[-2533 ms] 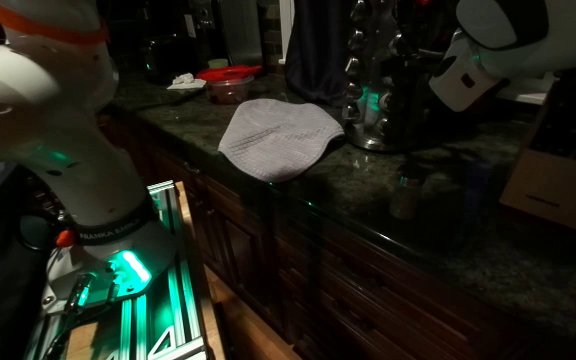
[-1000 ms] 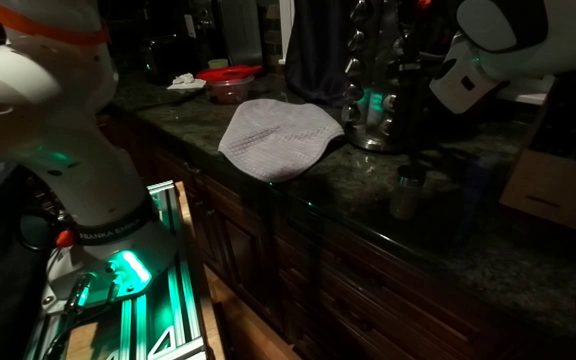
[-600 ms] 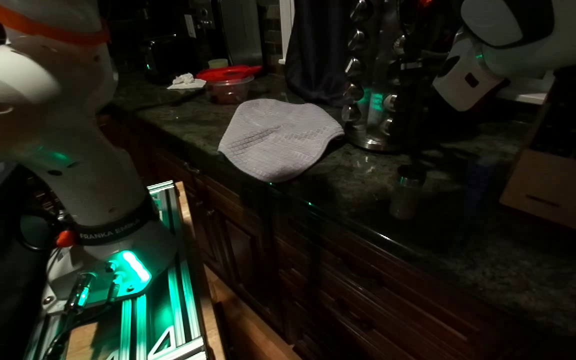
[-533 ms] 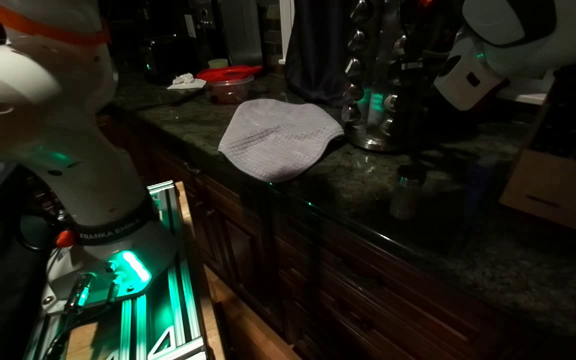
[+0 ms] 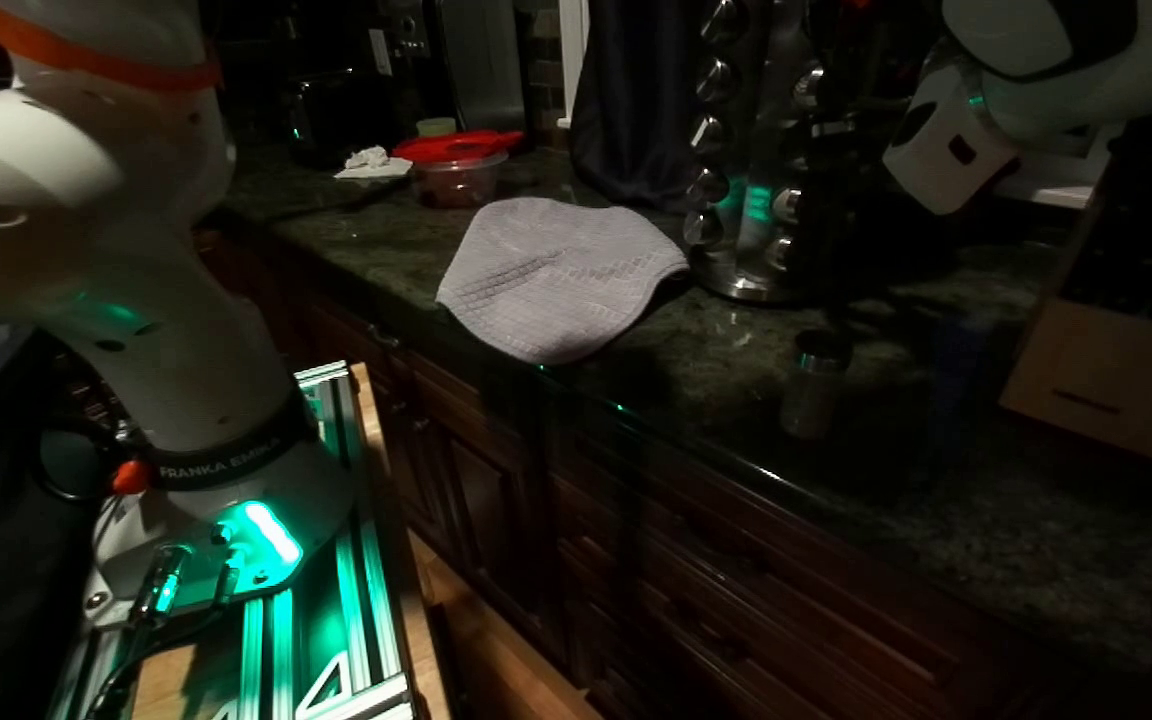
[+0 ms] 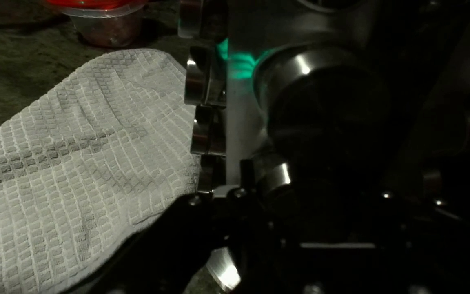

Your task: Take a jar out of the stand

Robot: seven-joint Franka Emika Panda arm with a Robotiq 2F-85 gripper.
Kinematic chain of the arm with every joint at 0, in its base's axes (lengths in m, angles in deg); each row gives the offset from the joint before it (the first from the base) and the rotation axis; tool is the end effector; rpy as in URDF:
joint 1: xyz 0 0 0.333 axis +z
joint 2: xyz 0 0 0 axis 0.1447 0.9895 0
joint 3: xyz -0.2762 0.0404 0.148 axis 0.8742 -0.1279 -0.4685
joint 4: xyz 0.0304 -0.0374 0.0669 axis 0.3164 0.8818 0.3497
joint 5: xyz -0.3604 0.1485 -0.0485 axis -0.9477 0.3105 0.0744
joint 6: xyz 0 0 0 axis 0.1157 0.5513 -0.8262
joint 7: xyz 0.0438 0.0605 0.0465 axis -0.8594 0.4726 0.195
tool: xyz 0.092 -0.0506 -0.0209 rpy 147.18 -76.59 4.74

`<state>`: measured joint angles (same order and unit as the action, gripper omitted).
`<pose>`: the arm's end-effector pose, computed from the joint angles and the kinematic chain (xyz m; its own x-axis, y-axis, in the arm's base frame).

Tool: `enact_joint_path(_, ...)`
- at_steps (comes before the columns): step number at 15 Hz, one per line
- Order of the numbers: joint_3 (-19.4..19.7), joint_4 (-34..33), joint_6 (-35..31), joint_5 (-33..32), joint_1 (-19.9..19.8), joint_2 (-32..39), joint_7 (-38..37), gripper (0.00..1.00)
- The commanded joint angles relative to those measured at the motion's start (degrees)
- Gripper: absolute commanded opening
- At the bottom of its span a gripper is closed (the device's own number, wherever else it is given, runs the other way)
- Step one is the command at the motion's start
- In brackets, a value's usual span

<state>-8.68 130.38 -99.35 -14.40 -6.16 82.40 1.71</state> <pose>0.5627 -0.1875 0.3537 -0.0464 -0.4256 -0.9037 -0.9911 0.1330 -0.0117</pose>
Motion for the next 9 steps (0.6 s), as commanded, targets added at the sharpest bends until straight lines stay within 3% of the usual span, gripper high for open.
enact_joint_path(1, 0.49, -0.70, 0.11, 0.70, -0.54, 0.14, -2.81, 0.25)
enact_joint_path(9, 1.48, -1.23, -0.19, -0.70, -0.89, -0.59, -3.56, 0.25)
